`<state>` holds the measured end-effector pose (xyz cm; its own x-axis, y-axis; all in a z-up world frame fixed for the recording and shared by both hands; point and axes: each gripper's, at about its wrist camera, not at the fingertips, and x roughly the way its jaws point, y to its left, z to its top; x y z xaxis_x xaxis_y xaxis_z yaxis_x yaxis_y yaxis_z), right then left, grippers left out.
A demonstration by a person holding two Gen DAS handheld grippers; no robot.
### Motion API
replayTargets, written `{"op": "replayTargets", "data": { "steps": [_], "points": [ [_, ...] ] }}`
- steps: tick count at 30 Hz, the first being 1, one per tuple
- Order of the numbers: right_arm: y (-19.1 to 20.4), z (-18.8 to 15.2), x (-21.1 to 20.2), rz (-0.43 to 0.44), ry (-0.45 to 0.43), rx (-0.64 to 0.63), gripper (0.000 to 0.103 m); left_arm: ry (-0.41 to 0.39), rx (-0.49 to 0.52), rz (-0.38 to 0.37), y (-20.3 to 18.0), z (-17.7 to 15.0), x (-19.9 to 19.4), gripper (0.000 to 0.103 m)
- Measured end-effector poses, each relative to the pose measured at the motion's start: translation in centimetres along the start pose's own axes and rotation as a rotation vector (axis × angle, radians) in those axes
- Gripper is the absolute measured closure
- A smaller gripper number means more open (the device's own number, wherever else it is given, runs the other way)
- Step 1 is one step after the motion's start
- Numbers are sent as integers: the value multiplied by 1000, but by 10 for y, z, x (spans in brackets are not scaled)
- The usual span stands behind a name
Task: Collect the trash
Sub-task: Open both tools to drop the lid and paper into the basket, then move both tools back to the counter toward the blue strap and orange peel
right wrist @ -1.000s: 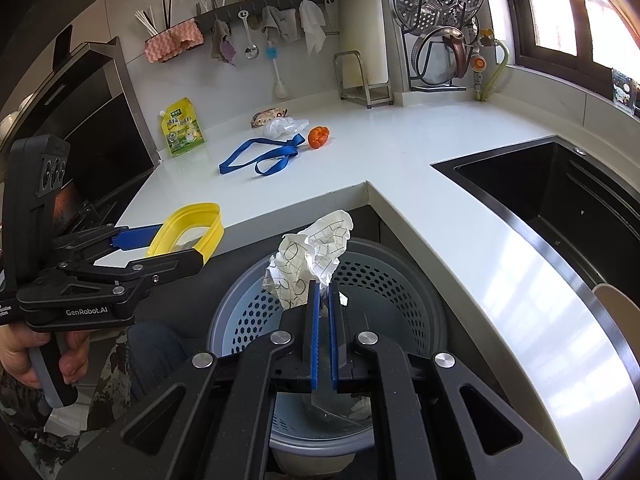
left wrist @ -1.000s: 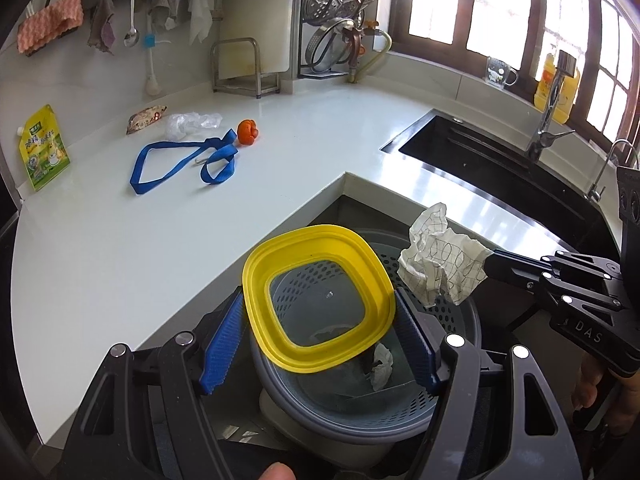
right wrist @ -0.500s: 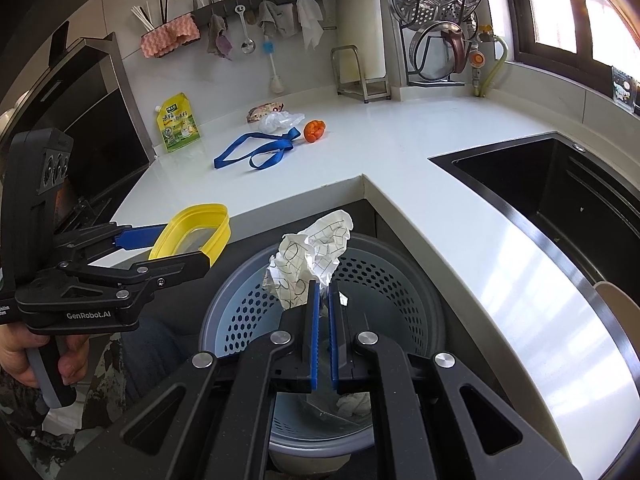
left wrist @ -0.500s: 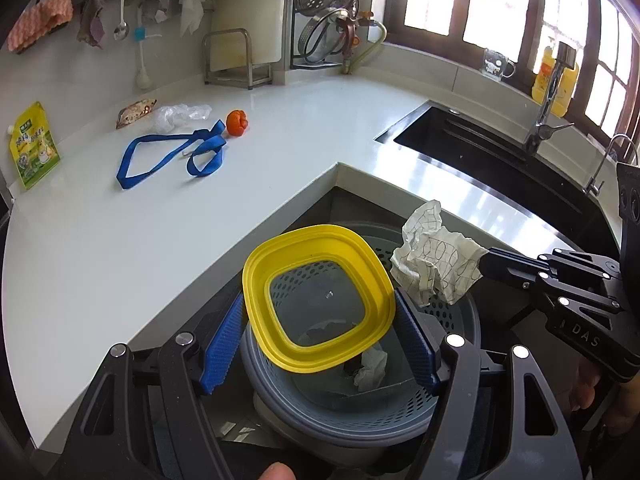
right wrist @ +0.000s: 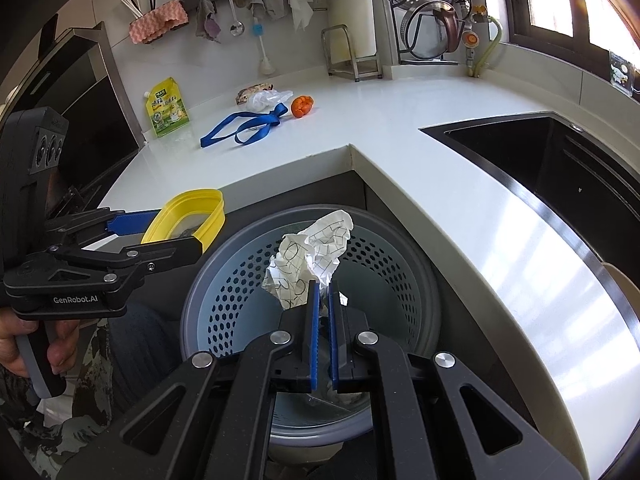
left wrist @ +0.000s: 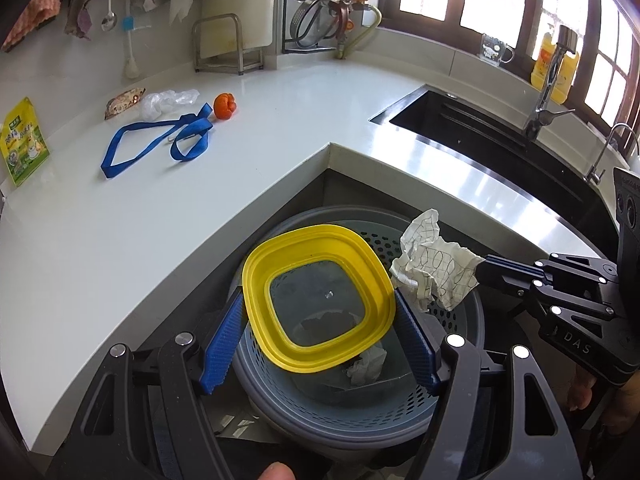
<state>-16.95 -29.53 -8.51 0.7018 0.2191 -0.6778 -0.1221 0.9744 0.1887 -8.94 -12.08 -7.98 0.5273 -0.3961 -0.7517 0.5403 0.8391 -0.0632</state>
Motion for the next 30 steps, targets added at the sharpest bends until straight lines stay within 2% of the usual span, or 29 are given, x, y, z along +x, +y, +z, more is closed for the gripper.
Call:
{"op": "replayTargets", "data": {
  "steps": [9, 10, 12, 13, 14, 16, 17, 19, 24, 25, 30],
  "points": [
    [-4, 3, 0, -6, -5, 6, 94, 28, 16, 0, -3, 0, 14, 32],
    [-5, 3, -1, -10, -14, 7, 90, 28, 13, 4, -1, 0, 15, 31],
    [-4, 3, -2, -11, -28, -1, 75, 27, 7, 10, 1, 1, 16, 30],
    [-2, 4, -3, -18, -35, -6, 60, 30, 5, 8, 1, 1, 16, 30],
    [-1, 5, -4, -18, -40, -10, 52, 33, 1, 1, 2, 1, 17, 30],
    [0, 6, -5, -14, -46, -17, 51, 36, -2, -5, 2, 1, 18, 27],
    [0, 7, -6, -14, -50, -16, 49, 33, -1, -1, 2, 1, 18, 18],
    [0, 9, -8, -11, -62, -8, 46, 18, -7, 5, 2, 1, 17, 13],
    [-3, 13, -16, -5, -91, 10, 40, 10, -20, 9, 6, 5, 13, 9],
    [-4, 14, -18, -7, -98, 13, 37, 10, -26, 1, 7, 5, 12, 8],
    [-3, 18, -25, -11, -121, 17, 35, 0, -31, -6, 8, 8, 7, 6]
  ]
}}
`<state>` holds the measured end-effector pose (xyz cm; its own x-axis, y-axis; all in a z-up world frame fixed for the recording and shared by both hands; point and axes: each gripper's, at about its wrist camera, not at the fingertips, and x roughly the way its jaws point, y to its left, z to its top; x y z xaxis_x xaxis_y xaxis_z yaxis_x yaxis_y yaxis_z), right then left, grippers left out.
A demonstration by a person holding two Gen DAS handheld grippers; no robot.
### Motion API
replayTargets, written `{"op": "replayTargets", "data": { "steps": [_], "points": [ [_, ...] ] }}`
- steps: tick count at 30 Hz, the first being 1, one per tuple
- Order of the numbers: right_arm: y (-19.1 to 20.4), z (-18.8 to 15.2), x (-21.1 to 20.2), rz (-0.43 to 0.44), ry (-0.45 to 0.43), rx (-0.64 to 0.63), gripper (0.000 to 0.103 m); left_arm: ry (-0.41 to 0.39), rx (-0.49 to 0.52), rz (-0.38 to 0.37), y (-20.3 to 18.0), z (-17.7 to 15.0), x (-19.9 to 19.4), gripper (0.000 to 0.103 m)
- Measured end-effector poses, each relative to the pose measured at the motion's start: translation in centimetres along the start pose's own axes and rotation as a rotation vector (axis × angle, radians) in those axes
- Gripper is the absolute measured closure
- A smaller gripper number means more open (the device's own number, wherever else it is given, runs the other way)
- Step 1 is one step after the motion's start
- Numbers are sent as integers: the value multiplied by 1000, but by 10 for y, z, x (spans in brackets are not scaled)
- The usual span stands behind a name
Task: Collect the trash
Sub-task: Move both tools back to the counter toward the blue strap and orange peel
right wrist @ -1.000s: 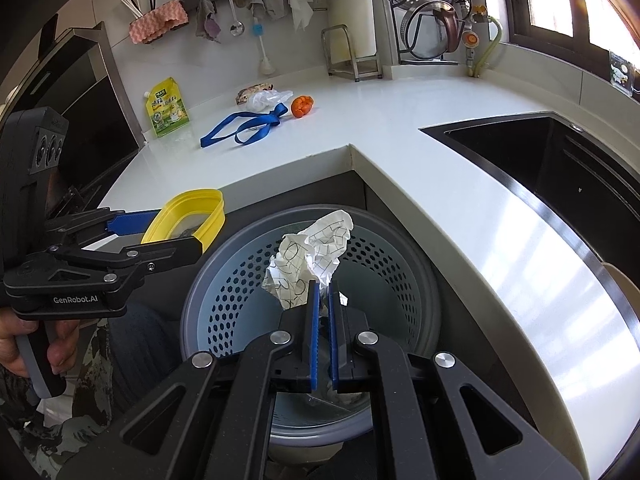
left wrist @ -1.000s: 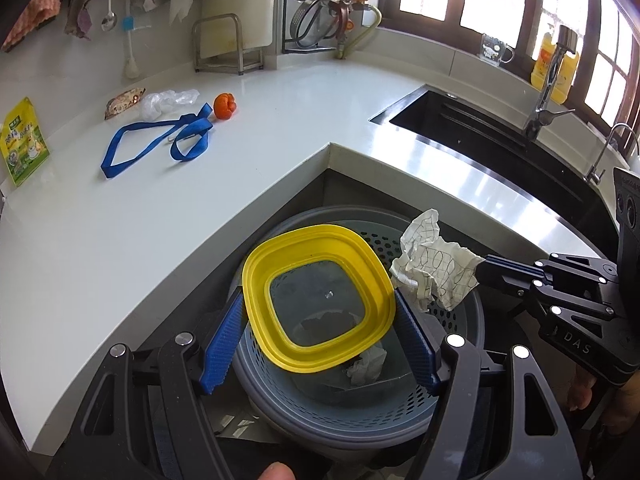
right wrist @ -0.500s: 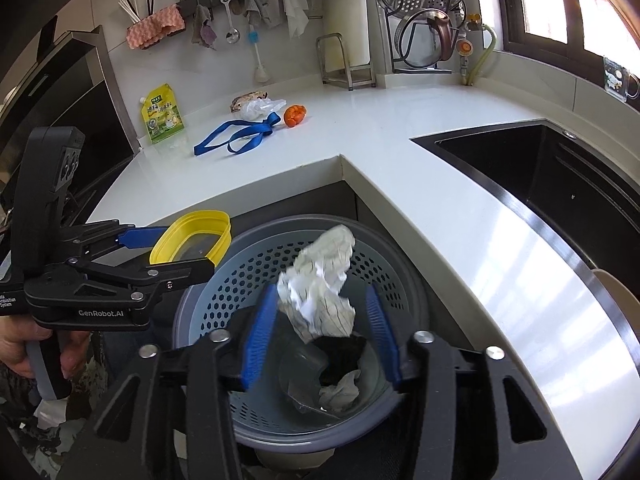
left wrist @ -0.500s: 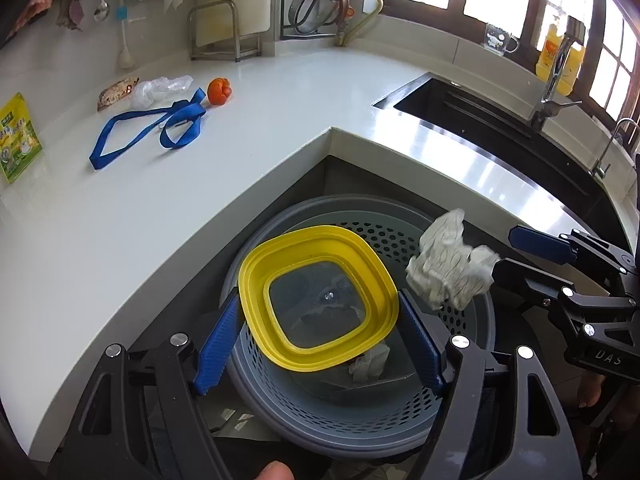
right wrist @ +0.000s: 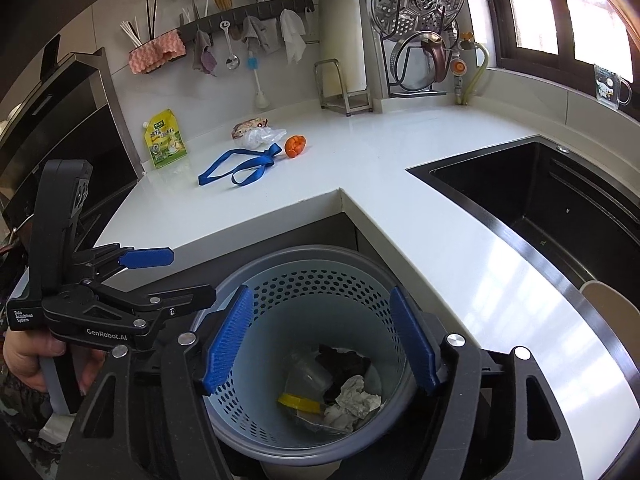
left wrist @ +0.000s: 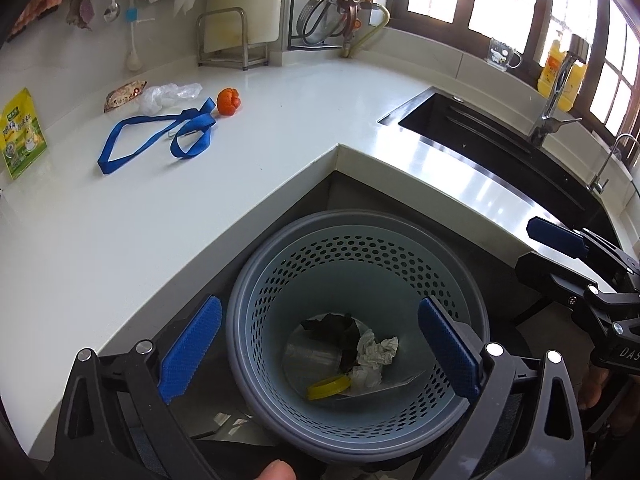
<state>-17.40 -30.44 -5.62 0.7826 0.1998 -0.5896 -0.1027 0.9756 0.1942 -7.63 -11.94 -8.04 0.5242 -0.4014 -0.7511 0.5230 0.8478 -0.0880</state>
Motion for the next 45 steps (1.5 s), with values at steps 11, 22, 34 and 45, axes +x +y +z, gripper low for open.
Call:
{"op": "replayTargets", "data": {
  "steps": [11, 22, 34, 45],
  "points": [
    [5, 7, -10, 16, -29, 7, 35, -48, -22, 4, 9, 5, -23, 6],
    [12, 21, -3, 32, -38, -3, 33, -93, -64, 34, 33, 16, -41, 6],
    [16, 36, 6, 49, -46, -14, 33, -135, -137, 27, 63, 32, -57, 6],
    [17, 46, 16, 52, -47, -9, 33, -142, -158, 17, 77, 37, -56, 6]
  ]
}}
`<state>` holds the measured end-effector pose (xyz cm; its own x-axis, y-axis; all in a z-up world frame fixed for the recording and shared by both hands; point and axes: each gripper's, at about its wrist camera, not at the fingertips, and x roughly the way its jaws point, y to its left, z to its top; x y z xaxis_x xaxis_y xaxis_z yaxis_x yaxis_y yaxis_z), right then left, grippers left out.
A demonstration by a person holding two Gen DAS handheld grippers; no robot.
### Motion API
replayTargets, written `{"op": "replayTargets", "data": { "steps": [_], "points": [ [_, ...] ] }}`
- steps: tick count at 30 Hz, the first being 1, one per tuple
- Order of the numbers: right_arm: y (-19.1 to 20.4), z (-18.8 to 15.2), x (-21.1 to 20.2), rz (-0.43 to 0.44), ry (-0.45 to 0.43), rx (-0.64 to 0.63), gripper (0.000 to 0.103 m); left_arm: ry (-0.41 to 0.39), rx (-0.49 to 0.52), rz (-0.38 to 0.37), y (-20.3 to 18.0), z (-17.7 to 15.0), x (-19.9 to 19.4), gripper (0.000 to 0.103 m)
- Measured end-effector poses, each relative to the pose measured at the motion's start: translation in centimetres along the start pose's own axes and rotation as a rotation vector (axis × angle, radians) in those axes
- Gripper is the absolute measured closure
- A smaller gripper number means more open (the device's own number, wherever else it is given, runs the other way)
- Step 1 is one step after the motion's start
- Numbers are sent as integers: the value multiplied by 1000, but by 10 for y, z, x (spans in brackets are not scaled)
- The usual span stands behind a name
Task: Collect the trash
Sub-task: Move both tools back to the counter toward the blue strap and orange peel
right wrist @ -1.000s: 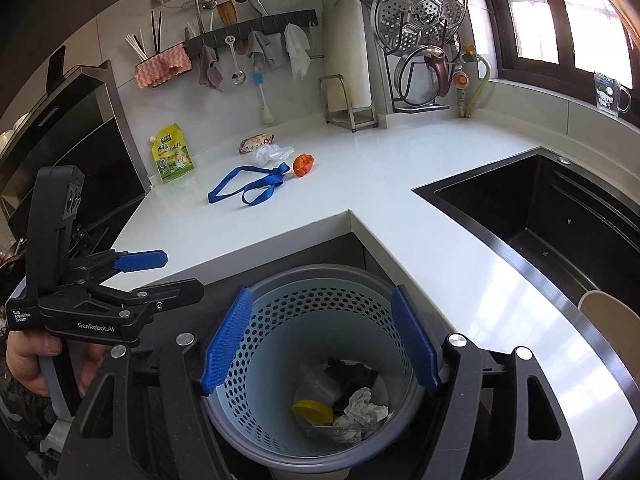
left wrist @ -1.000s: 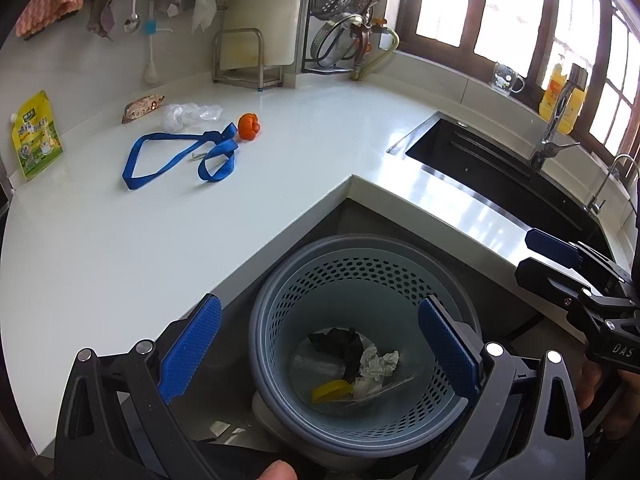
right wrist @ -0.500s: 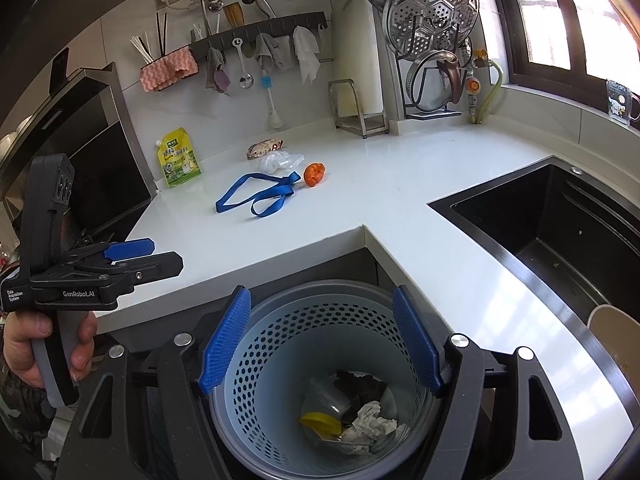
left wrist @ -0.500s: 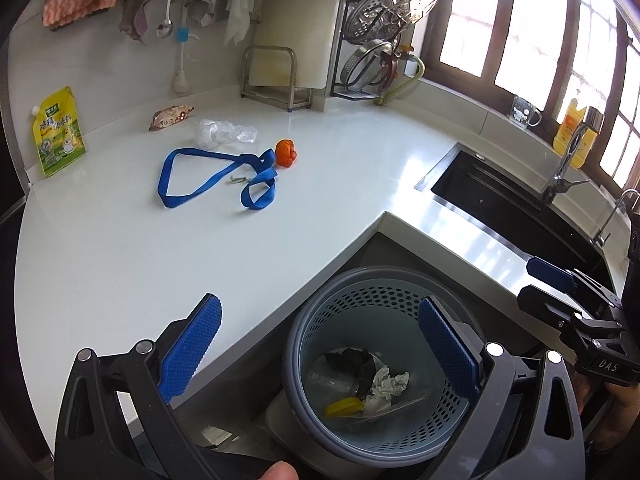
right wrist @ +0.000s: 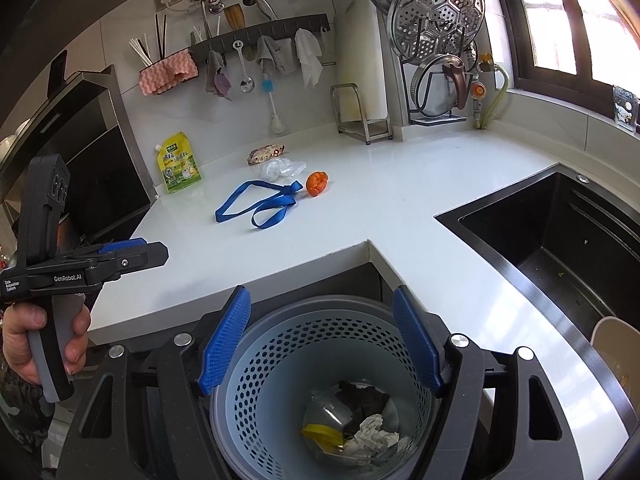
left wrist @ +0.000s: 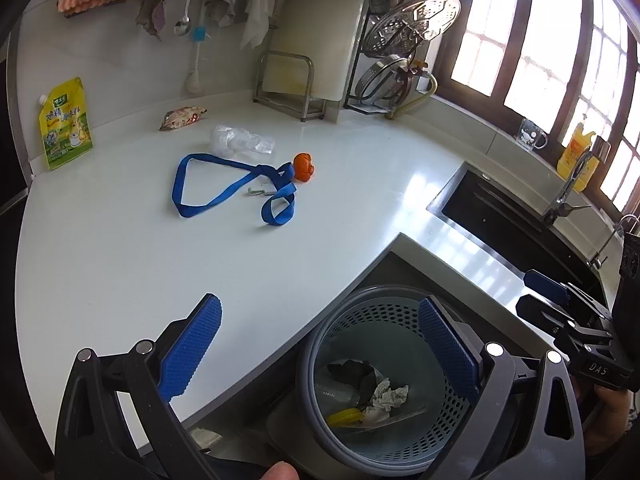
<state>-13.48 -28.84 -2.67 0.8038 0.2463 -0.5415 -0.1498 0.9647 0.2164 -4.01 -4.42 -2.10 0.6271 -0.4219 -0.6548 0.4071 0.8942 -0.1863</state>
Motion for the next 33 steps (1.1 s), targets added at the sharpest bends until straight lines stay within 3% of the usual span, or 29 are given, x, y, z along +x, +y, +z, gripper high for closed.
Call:
{"op": "replayTargets", "data": {
  "steps": [15, 24, 33],
  "points": [
    [4, 37, 48, 11, 6, -36, 33, 6, -10, 86, 34, 25, 31, 6],
    [-7, 54, 77, 30, 3, -8, 33, 68, 76, 114, 35, 59, 94, 6],
    [-26, 71, 109, 26, 19, 10, 33, 132, 82, 130, 43, 79, 144, 6]
  ]
}}
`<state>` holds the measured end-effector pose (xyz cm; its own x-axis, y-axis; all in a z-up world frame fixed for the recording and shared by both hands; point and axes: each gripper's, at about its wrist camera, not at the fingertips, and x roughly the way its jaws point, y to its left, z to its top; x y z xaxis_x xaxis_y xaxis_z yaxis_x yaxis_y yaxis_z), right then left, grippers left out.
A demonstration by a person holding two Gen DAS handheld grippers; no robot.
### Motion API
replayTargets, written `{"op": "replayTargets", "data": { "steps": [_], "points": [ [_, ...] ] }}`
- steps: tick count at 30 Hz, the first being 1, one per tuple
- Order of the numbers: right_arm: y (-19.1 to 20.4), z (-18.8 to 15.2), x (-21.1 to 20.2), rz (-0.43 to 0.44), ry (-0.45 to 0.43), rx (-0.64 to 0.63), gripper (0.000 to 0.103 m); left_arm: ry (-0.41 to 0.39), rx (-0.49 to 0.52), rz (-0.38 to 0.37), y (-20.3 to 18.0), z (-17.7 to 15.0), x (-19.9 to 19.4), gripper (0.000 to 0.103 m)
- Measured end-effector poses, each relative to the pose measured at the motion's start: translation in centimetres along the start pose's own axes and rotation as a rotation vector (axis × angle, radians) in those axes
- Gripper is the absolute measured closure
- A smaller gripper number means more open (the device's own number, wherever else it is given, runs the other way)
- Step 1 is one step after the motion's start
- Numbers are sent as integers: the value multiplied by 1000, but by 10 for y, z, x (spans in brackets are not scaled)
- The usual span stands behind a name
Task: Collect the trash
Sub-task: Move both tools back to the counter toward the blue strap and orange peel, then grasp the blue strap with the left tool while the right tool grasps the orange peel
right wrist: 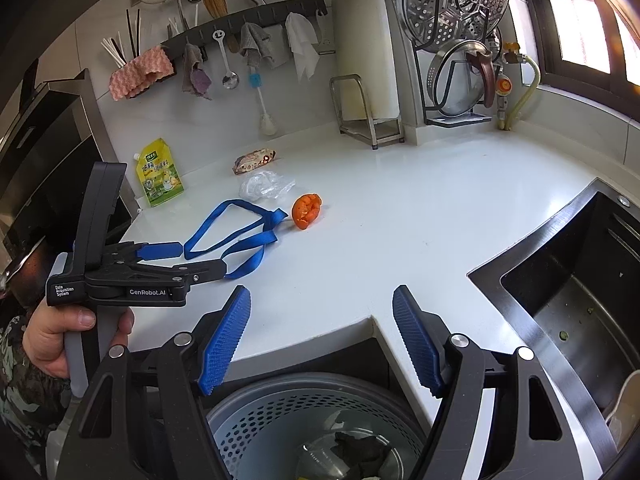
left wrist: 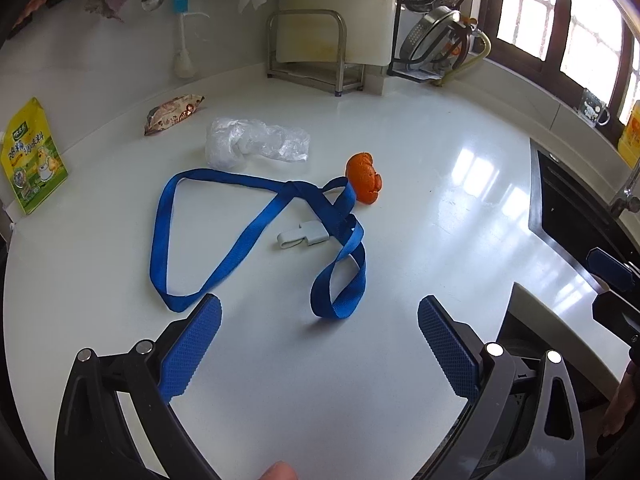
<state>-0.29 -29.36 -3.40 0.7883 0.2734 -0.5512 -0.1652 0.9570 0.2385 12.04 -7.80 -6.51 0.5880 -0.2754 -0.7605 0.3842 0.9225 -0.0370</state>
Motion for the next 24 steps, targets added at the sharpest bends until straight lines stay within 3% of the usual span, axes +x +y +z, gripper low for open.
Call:
{"op": "replayTargets", "data": {
  "steps": [11, 17, 24],
  "points": [
    [2, 32, 31, 47, -30, 1, 33, 69, 0, 72, 10, 20, 47, 6],
    [-3, 33, 40, 52, -27, 17, 33, 64, 25, 117, 17, 29, 59, 5],
    [-5, 32, 52, 60, 3, 12, 33, 59, -34, 168, 45, 37, 63, 5]
  ]
}}
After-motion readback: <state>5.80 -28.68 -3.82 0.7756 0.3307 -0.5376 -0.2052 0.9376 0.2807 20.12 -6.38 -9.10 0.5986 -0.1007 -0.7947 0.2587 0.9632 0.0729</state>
